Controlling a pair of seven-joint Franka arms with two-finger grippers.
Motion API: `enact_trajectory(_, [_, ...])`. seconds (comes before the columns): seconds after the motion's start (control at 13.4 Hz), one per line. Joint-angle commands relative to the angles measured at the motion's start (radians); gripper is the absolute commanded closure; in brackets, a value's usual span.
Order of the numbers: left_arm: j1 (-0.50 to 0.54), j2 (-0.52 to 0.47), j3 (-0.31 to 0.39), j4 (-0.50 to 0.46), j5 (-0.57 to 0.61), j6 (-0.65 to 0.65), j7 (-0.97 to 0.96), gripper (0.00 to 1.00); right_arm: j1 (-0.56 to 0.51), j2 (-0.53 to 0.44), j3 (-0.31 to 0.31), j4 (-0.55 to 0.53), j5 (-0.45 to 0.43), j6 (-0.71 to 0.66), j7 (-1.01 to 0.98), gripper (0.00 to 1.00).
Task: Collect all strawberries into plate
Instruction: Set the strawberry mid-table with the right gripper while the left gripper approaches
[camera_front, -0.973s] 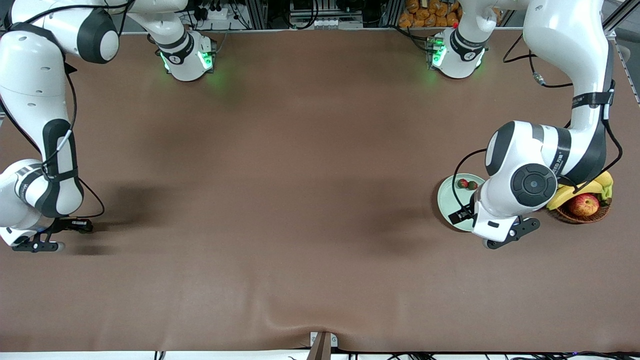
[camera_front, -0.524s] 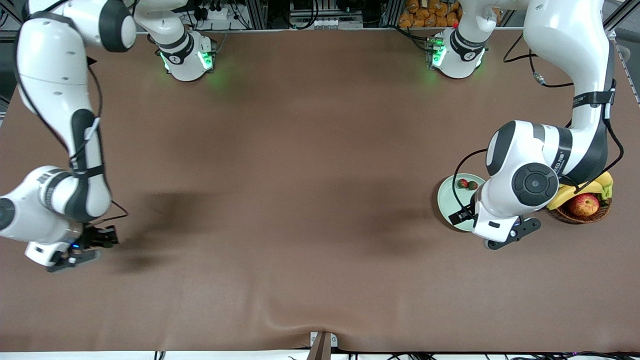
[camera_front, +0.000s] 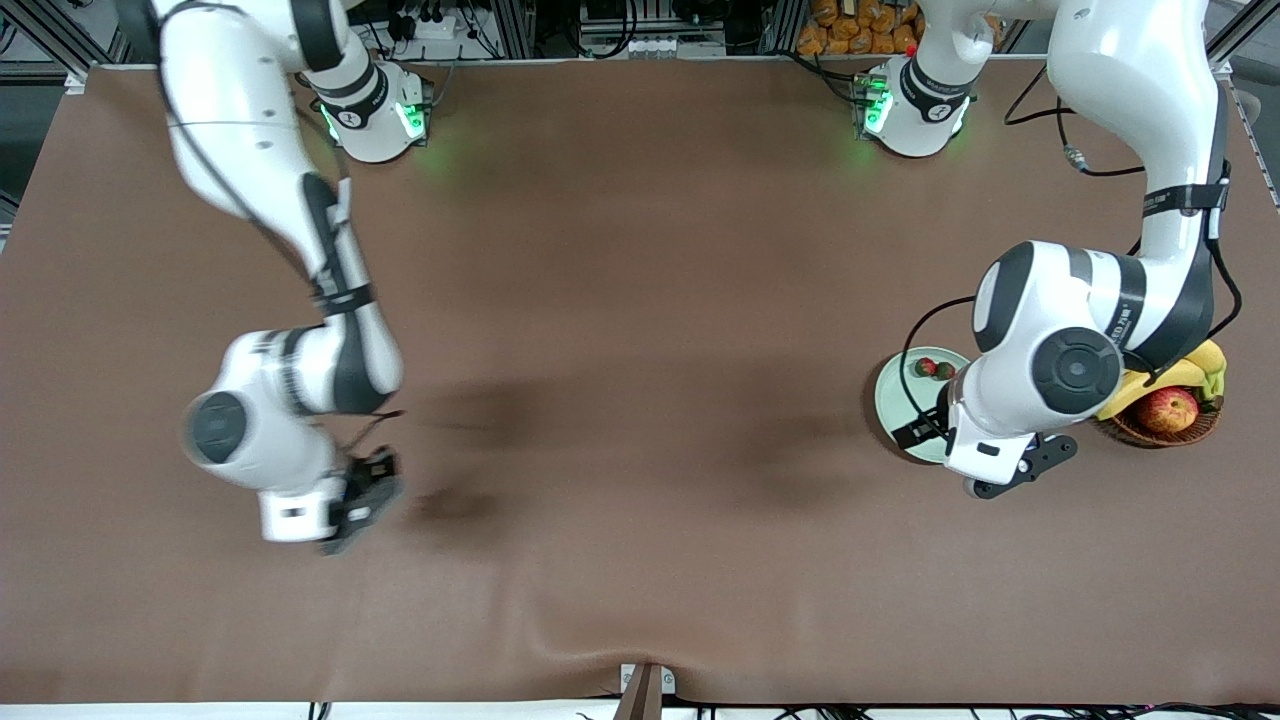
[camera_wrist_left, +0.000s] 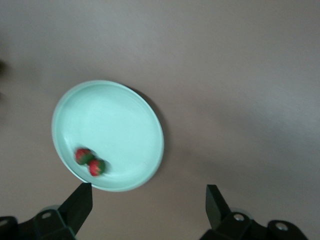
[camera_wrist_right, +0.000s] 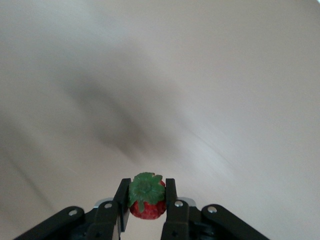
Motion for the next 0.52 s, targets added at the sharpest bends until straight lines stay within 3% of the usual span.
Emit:
enact_trajectory(0.0, [0.047,-0.004,-0.002,0.008,-0.142,-0.01,0.031,0.0,0.137,0.029,-0.005,0.058,0.007,0.028,-0.005,1.0])
enact_trajectory(0.22, [0.047,0.008,-0.004,0.006,-0.141,0.001,0.06,0.0,0.272,0.089,-0.002,0.1,0.01,0.135,0.028,1.0])
enact_trajectory(0.45, [0.029,0.028,-0.004,0.005,-0.15,0.037,0.074,0.0,0.385,0.209,-0.002,0.221,0.012,0.182,0.119,1.0])
